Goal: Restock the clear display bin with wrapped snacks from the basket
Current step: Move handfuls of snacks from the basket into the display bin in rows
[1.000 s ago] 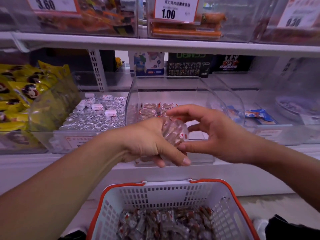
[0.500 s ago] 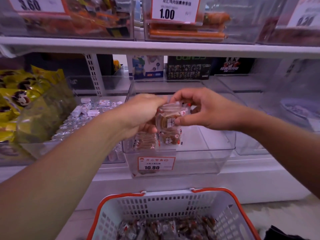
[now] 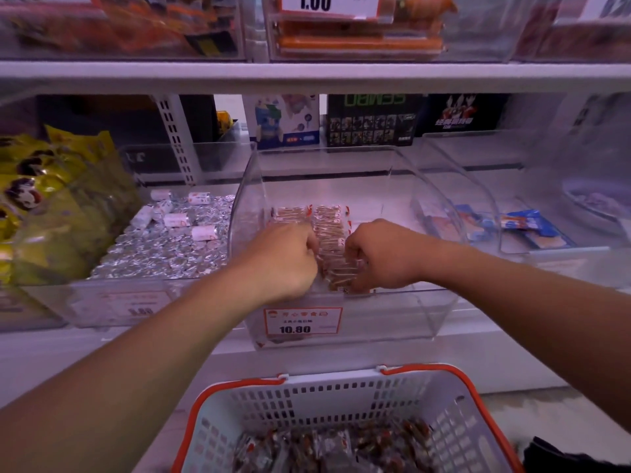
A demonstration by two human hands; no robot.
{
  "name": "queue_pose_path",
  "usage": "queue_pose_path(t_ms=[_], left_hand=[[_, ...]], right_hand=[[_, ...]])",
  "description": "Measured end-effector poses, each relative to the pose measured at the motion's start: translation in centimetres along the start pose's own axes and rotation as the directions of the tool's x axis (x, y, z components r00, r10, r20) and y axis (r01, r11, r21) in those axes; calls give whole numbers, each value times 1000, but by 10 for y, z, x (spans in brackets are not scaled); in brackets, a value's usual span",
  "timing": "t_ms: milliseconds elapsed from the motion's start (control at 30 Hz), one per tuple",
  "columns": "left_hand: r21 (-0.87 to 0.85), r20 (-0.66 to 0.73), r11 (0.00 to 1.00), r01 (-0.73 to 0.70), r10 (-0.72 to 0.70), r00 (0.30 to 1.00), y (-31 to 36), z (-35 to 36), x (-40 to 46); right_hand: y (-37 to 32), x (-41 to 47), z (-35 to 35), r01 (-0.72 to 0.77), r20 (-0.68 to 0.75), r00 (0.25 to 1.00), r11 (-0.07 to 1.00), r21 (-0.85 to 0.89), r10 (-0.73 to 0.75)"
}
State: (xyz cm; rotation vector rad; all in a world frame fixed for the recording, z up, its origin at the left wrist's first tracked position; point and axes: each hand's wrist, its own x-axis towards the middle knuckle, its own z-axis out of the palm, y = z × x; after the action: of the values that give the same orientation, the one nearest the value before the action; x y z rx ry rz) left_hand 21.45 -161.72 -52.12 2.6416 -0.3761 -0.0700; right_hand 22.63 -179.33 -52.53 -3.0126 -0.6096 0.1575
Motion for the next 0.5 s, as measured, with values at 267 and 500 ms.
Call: queue_pose_path(t_ms=[267,500], left_hand=[[100,118,995,6,-17,993,0,5,-3],[135,201,991,15,-42,979,2,3,1]], right_hand=[[-10,13,6,11,-84,996,999,44,-7],[-3,11,1,-24,-45,999,995,95,28]])
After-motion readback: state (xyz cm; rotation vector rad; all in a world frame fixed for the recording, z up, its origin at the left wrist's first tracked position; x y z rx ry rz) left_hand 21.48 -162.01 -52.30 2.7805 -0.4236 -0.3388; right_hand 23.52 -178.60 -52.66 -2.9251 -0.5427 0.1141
